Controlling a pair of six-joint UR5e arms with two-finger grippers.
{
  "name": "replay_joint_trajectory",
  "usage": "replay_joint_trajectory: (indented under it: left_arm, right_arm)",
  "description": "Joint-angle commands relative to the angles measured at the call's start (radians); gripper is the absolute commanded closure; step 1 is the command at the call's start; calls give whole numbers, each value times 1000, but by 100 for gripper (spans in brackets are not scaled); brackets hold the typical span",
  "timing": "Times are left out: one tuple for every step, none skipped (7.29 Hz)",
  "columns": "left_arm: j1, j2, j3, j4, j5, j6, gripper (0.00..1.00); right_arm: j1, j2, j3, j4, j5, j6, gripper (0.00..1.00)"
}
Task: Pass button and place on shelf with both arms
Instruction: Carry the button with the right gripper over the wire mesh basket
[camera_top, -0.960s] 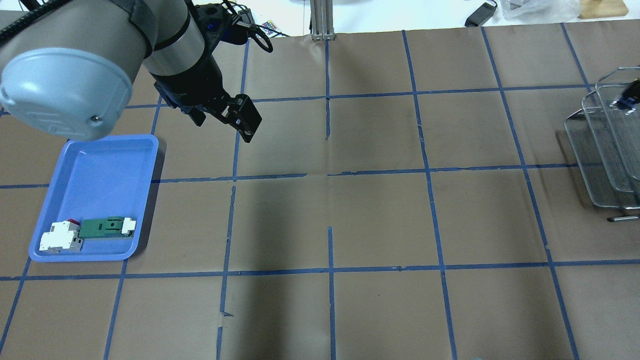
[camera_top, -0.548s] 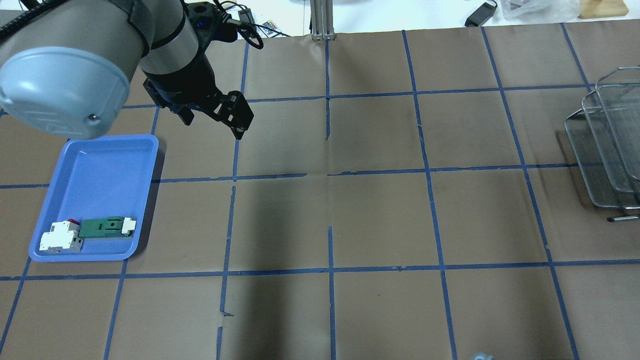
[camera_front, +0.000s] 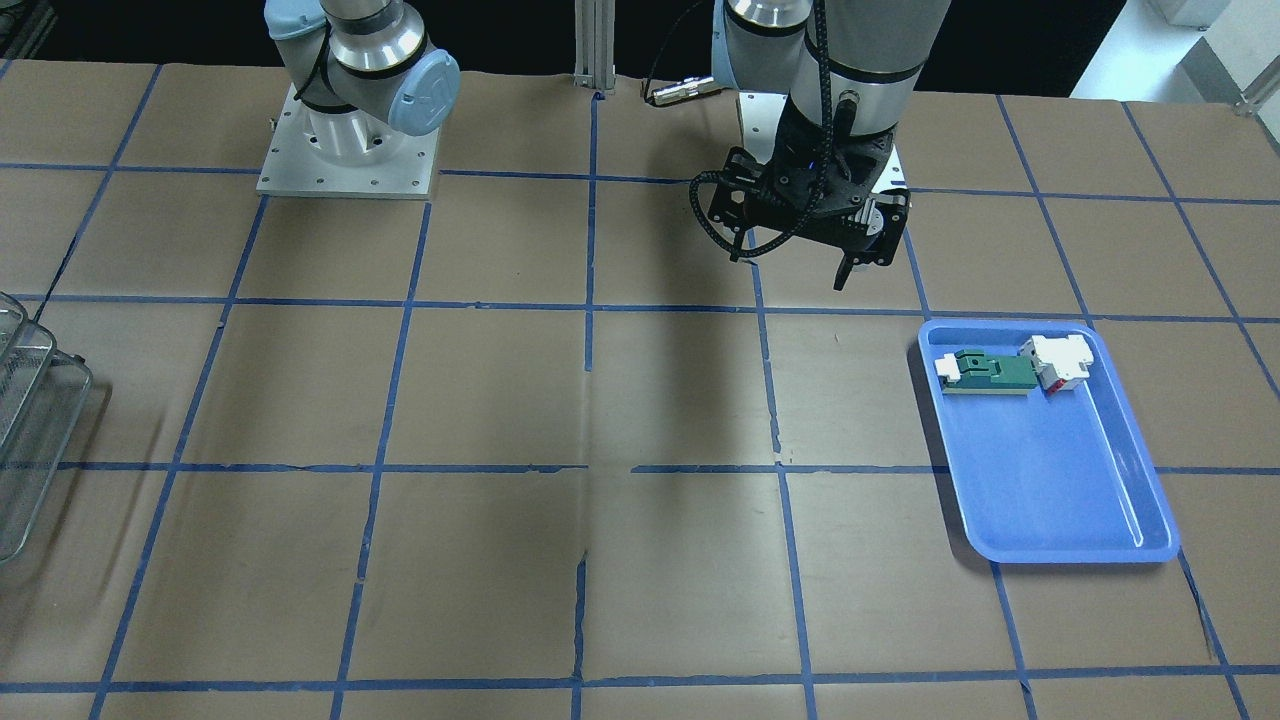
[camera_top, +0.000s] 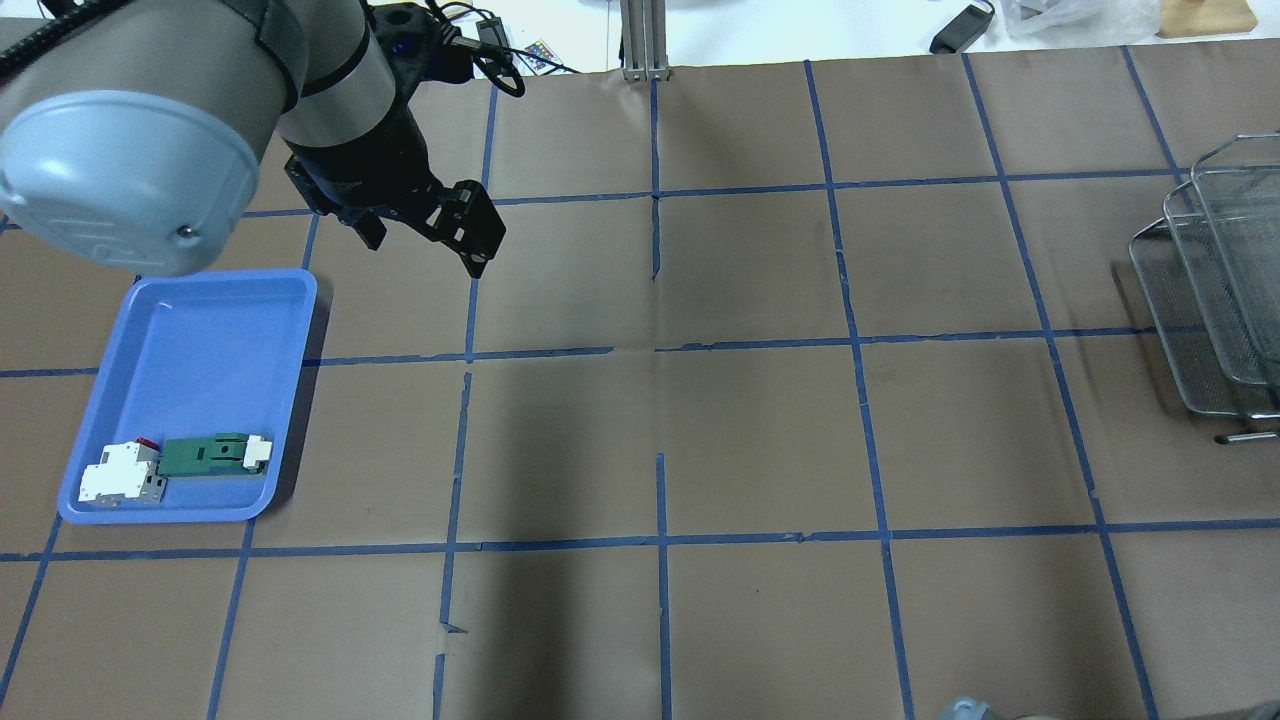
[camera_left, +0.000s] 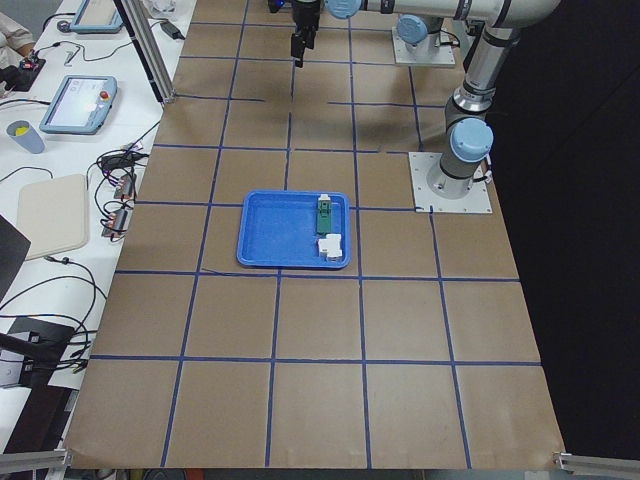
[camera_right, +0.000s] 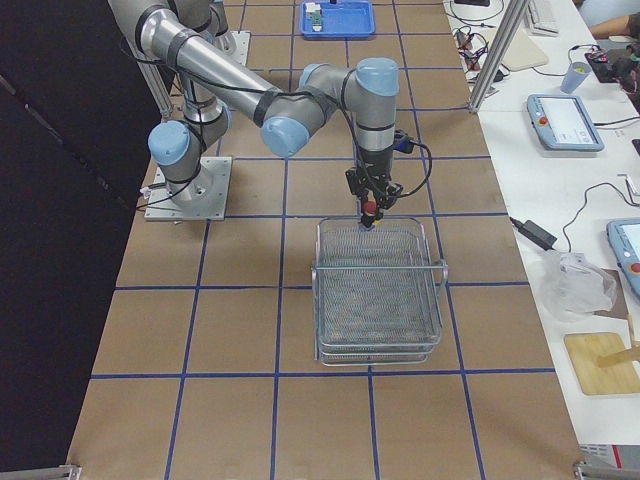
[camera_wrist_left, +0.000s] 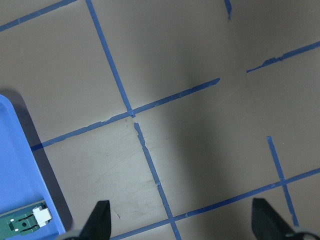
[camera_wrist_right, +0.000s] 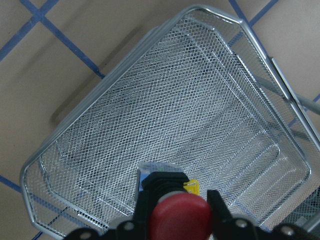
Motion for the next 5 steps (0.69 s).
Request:
replay_joint_trajectory:
  left_arm:
    - [2,-2,2,0,3,3,0]
    - [5,-1,2,0,3,3,0]
    - [5,-1,2,0,1,5,0]
    - [5,-1,2,0,3,3,0]
    - [5,-2,2,0,1,5,0]
  right_arm:
    - [-19,50,1,-57,4,38,100]
    - [-19,51,2,-56,4,49,100]
    - [-21,62,2,-56,6,72,100]
    - [-31,70,2,-53,8,96,100]
    - [-31,73,2,-54,53,98,100]
